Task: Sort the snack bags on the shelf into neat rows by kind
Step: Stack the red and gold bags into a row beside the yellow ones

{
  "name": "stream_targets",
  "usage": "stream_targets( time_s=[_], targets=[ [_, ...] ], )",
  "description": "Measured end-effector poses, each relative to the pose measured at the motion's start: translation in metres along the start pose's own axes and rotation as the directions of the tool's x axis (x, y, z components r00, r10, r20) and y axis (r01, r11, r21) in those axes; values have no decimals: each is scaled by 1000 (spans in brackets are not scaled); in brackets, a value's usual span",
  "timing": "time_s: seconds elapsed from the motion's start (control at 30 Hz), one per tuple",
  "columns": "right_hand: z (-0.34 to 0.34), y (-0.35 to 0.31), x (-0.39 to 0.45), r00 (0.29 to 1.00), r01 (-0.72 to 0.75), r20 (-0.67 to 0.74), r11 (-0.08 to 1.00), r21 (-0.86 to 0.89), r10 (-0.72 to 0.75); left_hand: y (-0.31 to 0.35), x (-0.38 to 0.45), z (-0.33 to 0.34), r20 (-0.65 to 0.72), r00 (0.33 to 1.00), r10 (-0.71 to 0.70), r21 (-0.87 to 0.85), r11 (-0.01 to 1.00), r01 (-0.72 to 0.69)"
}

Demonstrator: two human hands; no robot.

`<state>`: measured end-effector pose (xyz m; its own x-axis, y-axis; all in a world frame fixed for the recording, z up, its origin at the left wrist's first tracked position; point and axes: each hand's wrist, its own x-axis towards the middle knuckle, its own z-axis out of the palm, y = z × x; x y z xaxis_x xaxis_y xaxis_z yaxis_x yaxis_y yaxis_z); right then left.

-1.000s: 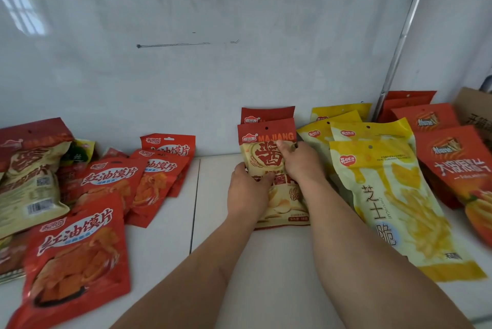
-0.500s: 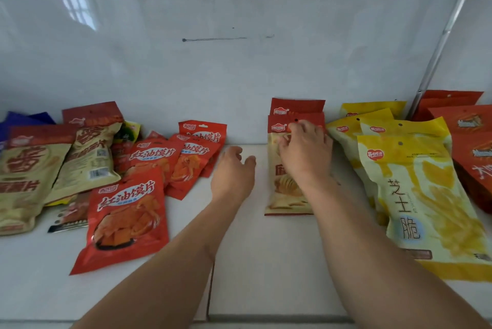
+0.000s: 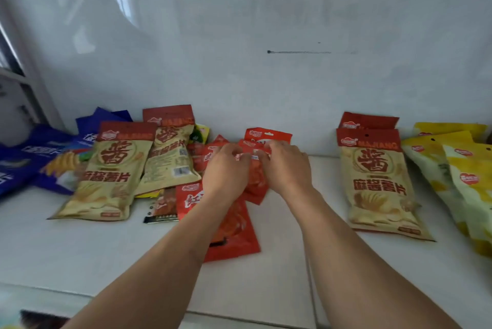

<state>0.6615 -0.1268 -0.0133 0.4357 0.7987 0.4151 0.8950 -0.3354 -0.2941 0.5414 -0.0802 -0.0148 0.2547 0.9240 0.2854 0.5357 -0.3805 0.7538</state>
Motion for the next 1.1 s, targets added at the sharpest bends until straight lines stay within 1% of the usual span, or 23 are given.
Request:
stream_targets(
  time_s=[0.1,0.17,0.33,0.43,0.57,0.77,0.83,0.97,1.03,1.1],
  targets=[
    [16,-45,5,999,16,31,998,67,-18,-32,15,-36,-4,1000,-12,-14,1000,12],
    [27,-75,9,997,3,70,992,127,-12,-54,23,-61,-43,999,-7,-12,1000,7],
    [52,-143,22,976,-97,216,960,263,39,-104,38,-120,-152,987,-60,103,992,76],
    [67,-169,26,959,-143,271,962,231,78,-131,48,-147,-178,975,-131,172,972,162],
    [76,-183,33,949,-214,275,954,209,153,-161,60,-167,-163,972,-170,351,910,219],
    [78,-197,41,924,-293,314,932,213,219,-186,66,-178,-84,964,-252,449,854,262],
    [81,-198,43,918,-309,330,920,243,221,-188,67,-179,-75,961,-266,446,853,270],
    [85,-197,44,913,-352,336,866,355,233,-187,66,-179,-57,951,-303,348,887,304],
    [84,-195,44,919,-348,329,837,423,216,-181,65,-179,-62,949,-310,273,909,315],
    [81,-192,44,927,-342,322,793,504,195,-179,68,-179,-50,945,-322,155,932,326]
  ],
)
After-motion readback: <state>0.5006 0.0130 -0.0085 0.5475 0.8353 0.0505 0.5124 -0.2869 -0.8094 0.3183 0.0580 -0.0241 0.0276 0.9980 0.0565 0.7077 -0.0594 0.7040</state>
